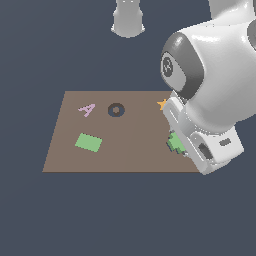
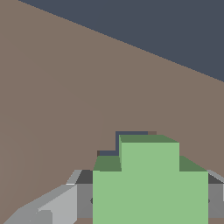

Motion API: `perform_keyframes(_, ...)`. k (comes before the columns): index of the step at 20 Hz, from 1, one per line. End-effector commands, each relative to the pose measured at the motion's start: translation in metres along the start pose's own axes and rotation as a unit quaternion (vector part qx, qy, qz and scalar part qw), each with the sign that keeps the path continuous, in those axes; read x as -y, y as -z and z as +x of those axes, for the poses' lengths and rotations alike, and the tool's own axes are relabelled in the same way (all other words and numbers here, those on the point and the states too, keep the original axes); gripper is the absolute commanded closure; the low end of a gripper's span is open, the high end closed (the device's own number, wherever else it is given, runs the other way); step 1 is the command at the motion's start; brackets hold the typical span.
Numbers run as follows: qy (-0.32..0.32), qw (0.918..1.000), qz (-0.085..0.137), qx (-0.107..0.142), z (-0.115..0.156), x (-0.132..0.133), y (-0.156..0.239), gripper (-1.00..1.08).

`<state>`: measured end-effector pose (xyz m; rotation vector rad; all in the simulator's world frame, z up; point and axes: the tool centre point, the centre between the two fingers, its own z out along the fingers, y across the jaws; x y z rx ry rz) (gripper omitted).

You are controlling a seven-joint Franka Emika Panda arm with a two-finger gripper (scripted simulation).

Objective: Insert a designated object into the corresponding slot on a board.

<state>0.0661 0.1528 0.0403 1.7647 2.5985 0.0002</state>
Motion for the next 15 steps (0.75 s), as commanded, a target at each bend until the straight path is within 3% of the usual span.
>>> perform_keyframes(1, 0.001, 1.0000, 0.000, 0.000, -0.0002, 0.0002, -0.0019, 1.08)
perform_keyframes(5, 0.003, 1.0000, 0.000, 0.001, 0.0000, 0.0012, -0.0094, 1.08)
perform_keyframes(6, 0.003, 1.0000, 0.000, 0.001, 0.0000, 0.0012, -0.0094, -0.92)
perform_keyframes(15, 0.003, 1.0000, 0.000, 0.001, 0.0000, 0.0012, -0.0094, -0.92)
